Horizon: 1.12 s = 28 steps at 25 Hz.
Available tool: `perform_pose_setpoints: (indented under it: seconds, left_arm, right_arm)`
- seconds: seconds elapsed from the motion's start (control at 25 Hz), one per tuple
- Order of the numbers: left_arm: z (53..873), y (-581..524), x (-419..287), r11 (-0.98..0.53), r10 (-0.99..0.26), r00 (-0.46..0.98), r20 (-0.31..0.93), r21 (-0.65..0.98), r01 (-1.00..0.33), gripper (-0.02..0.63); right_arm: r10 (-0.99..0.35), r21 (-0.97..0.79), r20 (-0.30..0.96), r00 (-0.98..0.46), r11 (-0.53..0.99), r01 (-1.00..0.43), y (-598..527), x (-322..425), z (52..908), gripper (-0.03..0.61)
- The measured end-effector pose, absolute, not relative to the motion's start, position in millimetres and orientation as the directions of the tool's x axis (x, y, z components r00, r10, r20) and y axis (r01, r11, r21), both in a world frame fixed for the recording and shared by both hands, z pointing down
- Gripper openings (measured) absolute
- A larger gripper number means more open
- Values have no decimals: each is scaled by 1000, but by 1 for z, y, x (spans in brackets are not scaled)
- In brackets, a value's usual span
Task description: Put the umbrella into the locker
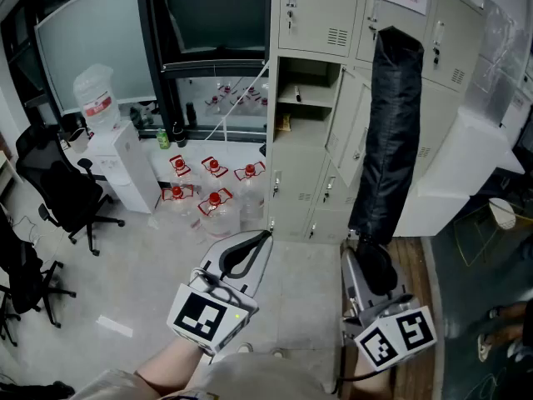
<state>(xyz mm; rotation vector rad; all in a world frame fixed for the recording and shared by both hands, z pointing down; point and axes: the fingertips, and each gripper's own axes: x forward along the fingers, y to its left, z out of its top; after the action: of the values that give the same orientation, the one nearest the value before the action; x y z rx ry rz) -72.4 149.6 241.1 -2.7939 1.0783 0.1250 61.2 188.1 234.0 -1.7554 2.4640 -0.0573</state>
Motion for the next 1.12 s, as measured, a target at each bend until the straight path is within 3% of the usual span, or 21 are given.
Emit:
perform_pose_setpoints:
  seconds: [1.12]
  left_arm:
    - [262,134,-55,-717,-685,724,-86,-101,-690,8]
  right_arm:
    - [-936,-174,5,-351,345,-922,175,80,265,137]
